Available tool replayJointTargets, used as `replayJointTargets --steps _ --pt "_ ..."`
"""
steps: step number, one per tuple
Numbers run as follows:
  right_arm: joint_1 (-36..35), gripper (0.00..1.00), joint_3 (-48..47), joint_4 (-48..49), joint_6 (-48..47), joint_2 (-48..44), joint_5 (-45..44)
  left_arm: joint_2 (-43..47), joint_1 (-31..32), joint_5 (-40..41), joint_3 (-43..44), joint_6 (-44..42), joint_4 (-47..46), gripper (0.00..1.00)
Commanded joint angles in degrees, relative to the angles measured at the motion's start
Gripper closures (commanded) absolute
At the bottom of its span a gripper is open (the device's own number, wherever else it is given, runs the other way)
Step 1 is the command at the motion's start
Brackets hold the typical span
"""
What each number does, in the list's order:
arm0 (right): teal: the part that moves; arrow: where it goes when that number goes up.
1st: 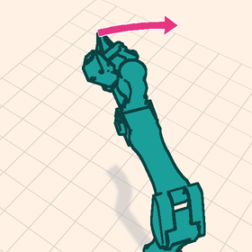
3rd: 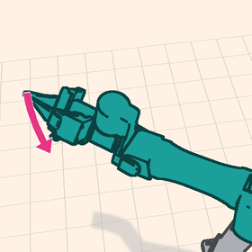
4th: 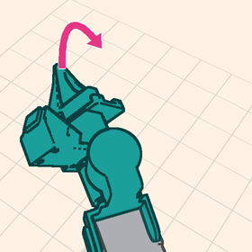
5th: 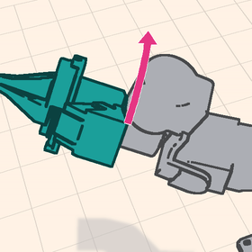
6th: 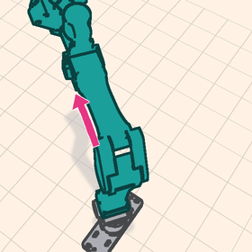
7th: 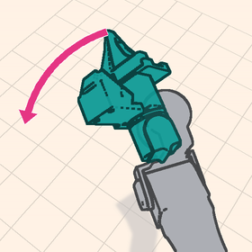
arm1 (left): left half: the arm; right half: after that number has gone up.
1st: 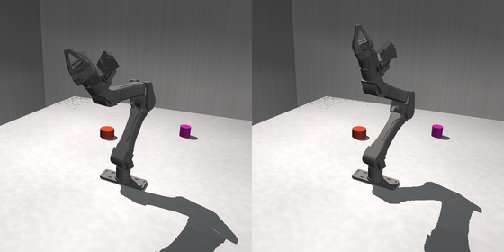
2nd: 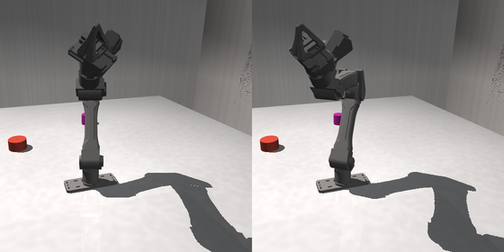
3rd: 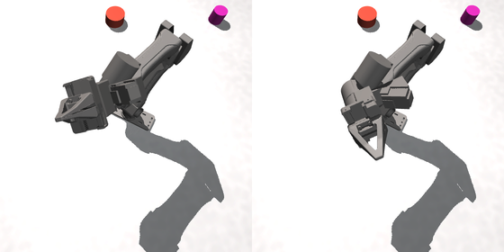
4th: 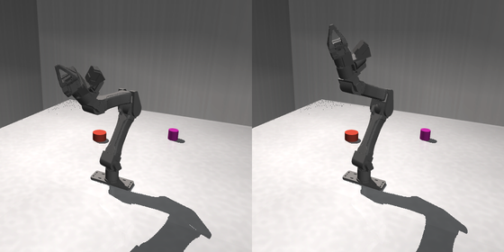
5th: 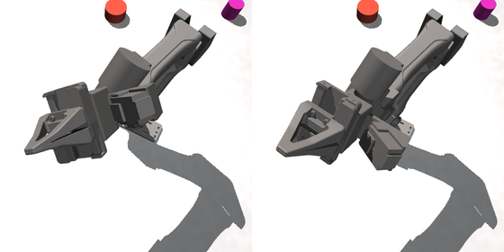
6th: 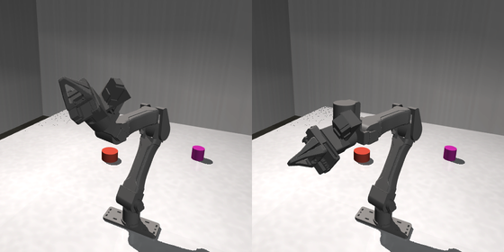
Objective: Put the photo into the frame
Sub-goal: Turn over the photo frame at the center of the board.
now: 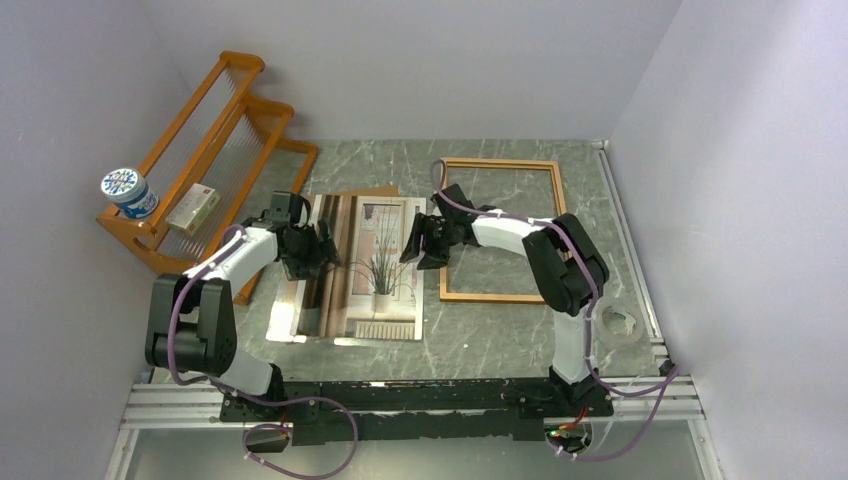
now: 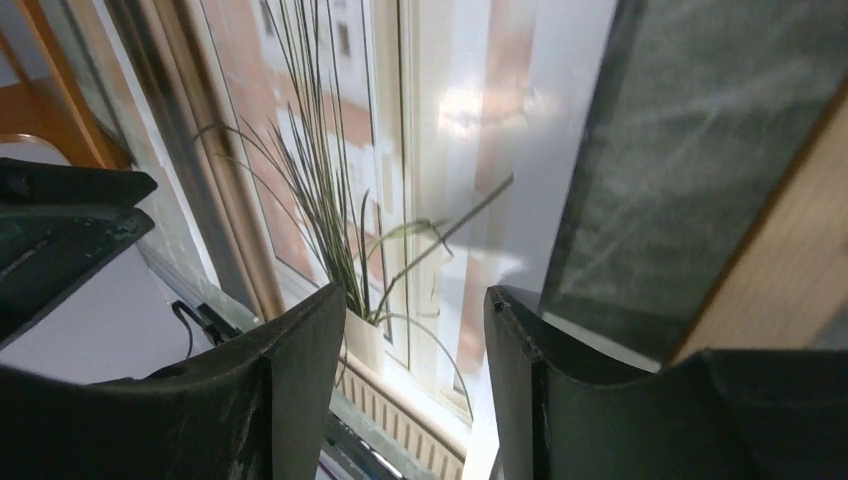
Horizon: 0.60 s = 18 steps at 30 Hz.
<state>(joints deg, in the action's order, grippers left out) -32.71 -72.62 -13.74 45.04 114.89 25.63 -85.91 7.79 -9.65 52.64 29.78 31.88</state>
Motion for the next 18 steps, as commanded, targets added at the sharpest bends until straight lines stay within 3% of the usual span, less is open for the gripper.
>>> replayJointTargets --steps 1,10,14,18 --pt "-1.5 0.44 4.1 1.3 2.0 -6.6 -4.5 3.3 -0.2 -3.0 -0.6 0.6 -3.4 0.18" --pt "-6.6 0.39 17.1 2.5 7.6 -19.9 -9.9 6.3 -0.2 -9.4 -1.7 2.8 -3.9 0.23" --pt "-8.7 0.38 26.1 8.2 13.9 -25.3 -10.8 7.4 -0.1 -9.1 -2.0 3.1 -1.3 0.26" --pt "-13.7 0.41 33.0 19.0 22.8 -29.9 -13.6 7.1 0.1 -13.9 -1.9 1.6 1.3 0.26"
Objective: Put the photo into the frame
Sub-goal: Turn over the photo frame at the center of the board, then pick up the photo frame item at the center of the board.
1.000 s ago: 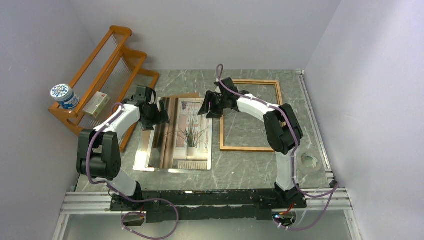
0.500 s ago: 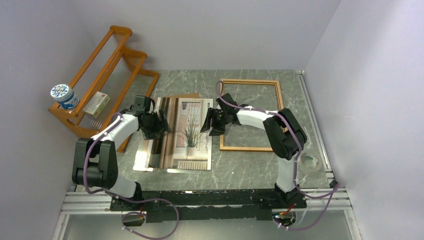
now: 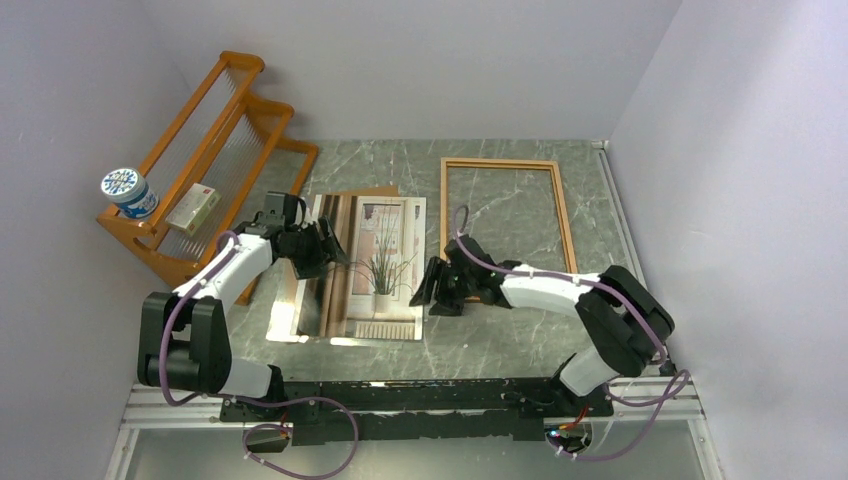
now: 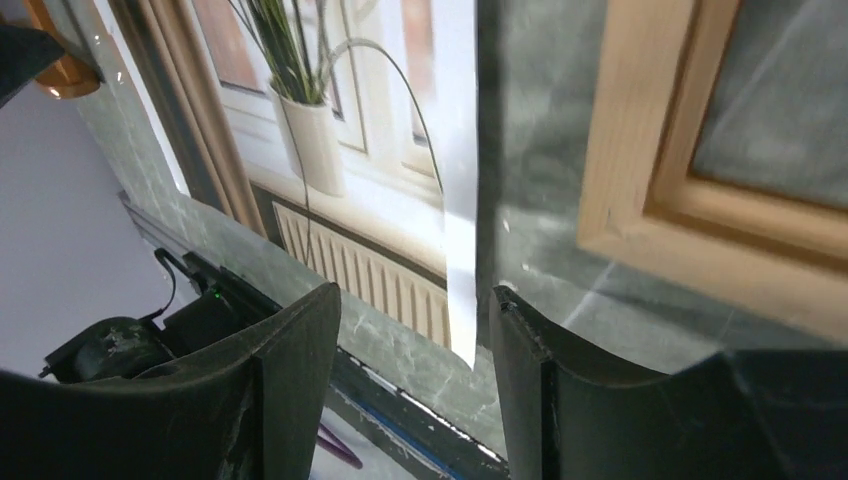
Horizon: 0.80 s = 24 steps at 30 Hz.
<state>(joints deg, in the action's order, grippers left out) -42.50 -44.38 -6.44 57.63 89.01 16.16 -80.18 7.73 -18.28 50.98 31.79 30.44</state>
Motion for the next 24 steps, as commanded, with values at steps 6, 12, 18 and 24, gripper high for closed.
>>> replayJointTargets --steps 6,12,18,24 --pt "-14.2 0.49 8.3 15.1 20.5 -5.5 -14.6 1.9 0.9 -4.7 -2.8 0.1 8.4 0.34" --pt "-19.4 0.50 13.7 18.0 31.3 -4.8 -19.9 3.2 1.1 -2.9 -4.8 2.2 8.6 0.38" --pt "-21.6 0.49 16.6 21.4 34.3 -2.9 -20.9 1.7 1.6 -0.2 -5.5 2.9 9.7 0.40" --pt "-23.4 0.50 19.5 30.5 35.6 0.4 -23.8 -0.8 2.6 0.1 -4.8 3.5 12.5 0.41"
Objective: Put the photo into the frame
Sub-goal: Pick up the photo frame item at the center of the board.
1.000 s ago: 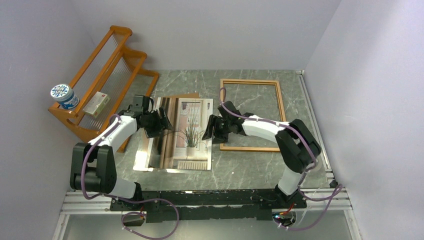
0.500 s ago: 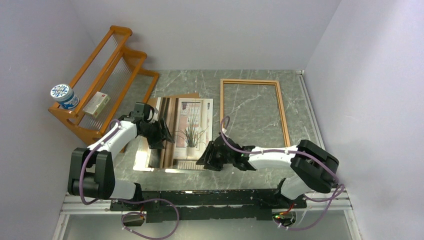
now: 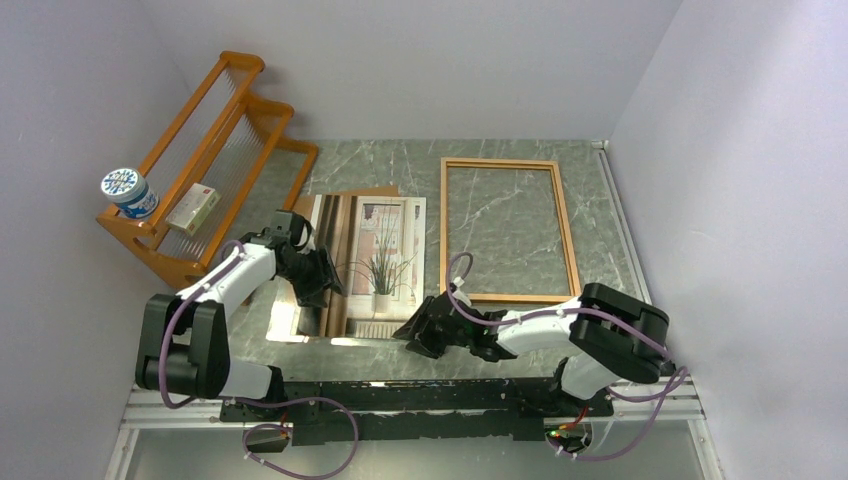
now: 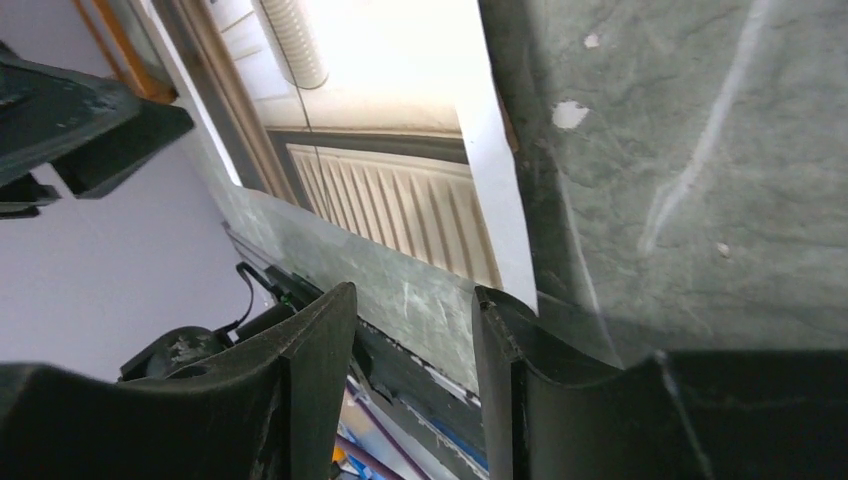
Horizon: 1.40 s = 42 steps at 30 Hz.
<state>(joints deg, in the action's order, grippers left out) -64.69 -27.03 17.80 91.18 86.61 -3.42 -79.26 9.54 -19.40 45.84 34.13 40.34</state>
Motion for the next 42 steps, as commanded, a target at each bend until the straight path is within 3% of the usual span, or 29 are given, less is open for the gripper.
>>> replayJointTargets --steps 1,9,16,22,27,31,35,42 --pt "-1.5 0.51 2.5 7.9 2.3 3.6 -4.3 -2.2 1.1 1.9 0.4 1.5 3.3 0.41" --pt "-2.8 0.52 5.8 16.6 5.4 6.6 -5.4 -5.5 3.4 6.2 -0.1 3.6 4.8 0.43" --pt "-2.9 0.53 9.6 33.3 5.3 9.8 -5.8 -8.6 4.8 6.1 -1.7 5.2 3.9 0.44" --pt "-2.9 0.60 10.6 50.3 4.6 16.3 -3.0 -8.4 5.2 6.5 -2.5 6.0 3.6 0.46" --pt "-2.9 0.61 10.1 57.0 5.0 20.3 -0.9 -8.4 5.3 6.3 -2.9 6.3 3.3 0.48" --pt "-2.9 0.58 9.6 57.5 4.5 20.9 -1.2 -8.0 5.4 6.3 -3.3 6.6 3.1 0.49" --pt "-2.9 0.49 8.7 54.8 3.0 19.9 -1.7 -7.9 5.4 6.2 -3.5 6.7 2.9 0.50" --pt "-2.9 0.34 4.1 35.1 -2.9 12.6 -2.6 -7.7 5.4 6.0 -3.2 6.6 3.2 0.50"
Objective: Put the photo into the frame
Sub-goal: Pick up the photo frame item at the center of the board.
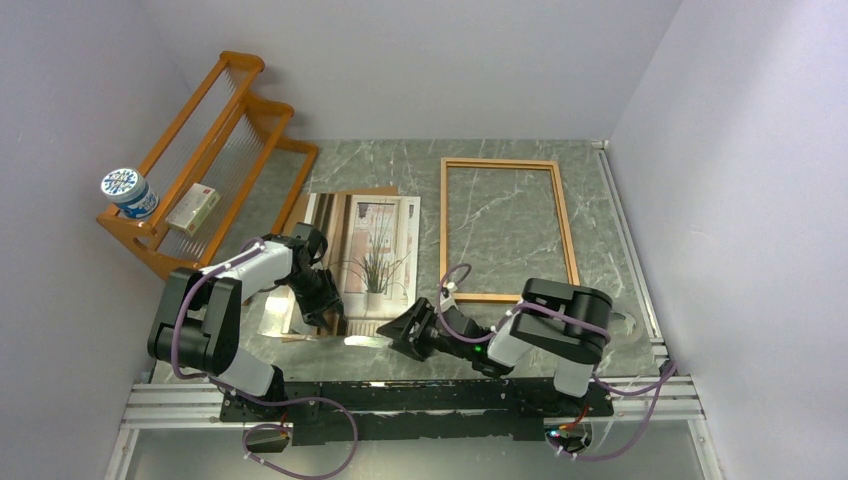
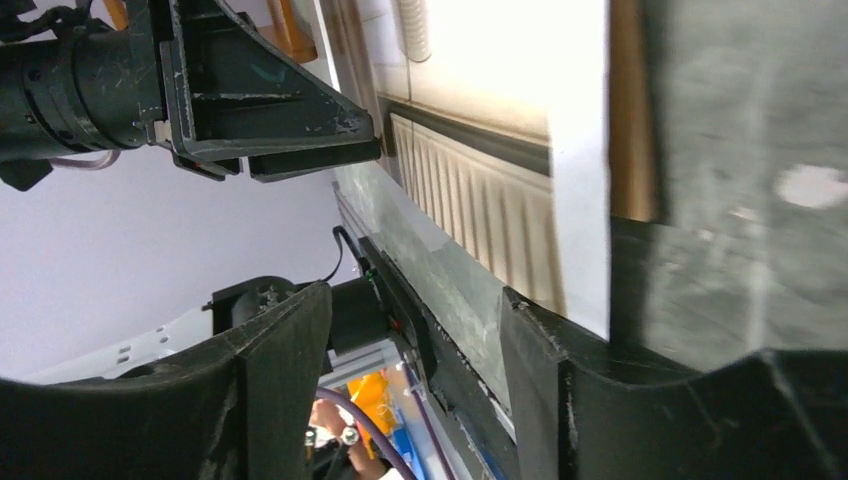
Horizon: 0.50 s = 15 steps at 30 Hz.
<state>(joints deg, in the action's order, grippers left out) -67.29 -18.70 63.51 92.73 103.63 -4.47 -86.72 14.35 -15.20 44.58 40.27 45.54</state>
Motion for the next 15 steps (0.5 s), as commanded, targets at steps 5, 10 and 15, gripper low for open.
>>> replayJointTargets --steps 5,10,15 --pt "-0.3 0.30 -7.2 -19.0 -6.2 -5.6 -1.6 -0.2 0.6 1.8 -1.9 0.3 -2.0 0.50" --pt "-0.3 0.40 -4.3 -12.4 -3.0 -4.4 -2.2 -0.2 0.6 2.0 -1.5 0.4 -1.8 0.51" --pt "-0.3 0.54 -0.9 -6.7 -1.1 -4.7 -4.2 0.3 0.6 2.4 -0.8 0.3 -1.1 0.52"
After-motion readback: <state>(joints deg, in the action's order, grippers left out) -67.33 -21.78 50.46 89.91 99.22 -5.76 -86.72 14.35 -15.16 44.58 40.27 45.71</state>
